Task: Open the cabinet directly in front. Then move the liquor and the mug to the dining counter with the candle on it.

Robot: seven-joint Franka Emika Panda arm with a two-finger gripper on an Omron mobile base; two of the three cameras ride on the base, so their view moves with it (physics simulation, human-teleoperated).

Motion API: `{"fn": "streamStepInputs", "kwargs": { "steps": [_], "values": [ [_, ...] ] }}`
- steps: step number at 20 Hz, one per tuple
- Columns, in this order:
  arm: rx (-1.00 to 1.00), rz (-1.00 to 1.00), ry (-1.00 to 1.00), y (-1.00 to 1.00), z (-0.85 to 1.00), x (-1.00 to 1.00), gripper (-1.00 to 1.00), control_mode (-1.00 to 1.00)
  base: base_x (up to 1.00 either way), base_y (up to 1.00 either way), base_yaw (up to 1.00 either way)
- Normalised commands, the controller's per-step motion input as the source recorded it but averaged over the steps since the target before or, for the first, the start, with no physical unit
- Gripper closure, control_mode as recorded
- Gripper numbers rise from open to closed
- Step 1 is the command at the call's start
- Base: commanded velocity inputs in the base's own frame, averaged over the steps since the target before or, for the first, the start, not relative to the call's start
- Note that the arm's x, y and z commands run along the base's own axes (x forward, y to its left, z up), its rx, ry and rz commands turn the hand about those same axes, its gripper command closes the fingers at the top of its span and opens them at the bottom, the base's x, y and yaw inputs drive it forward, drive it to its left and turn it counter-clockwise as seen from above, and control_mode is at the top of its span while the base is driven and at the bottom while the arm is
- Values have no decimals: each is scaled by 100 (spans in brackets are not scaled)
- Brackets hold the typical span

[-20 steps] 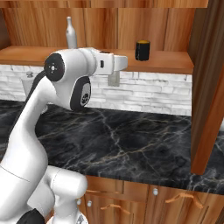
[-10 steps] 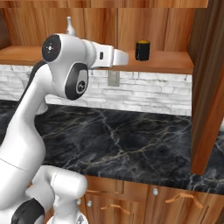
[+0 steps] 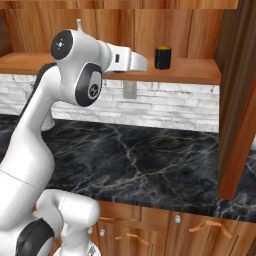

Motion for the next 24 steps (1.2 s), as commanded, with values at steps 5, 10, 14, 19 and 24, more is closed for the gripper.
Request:
{"fn": "streamStepInputs", "kwargs": {
  "steps": [5,10,14,19,24],
  "values": [
    [3,0,0,0,-23,34,-100,-100,0,0,0],
    [5,0,0,0,-4,47,-100,-100,0,0,0],
    [5,0,0,0,0,49,-100,-100,0,0,0],
    [2,0,5,0,0,44,-100,-100,0,0,0],
    [1,0,6,-1,-2,48,-100,-100,0,0,0]
  ]
}}
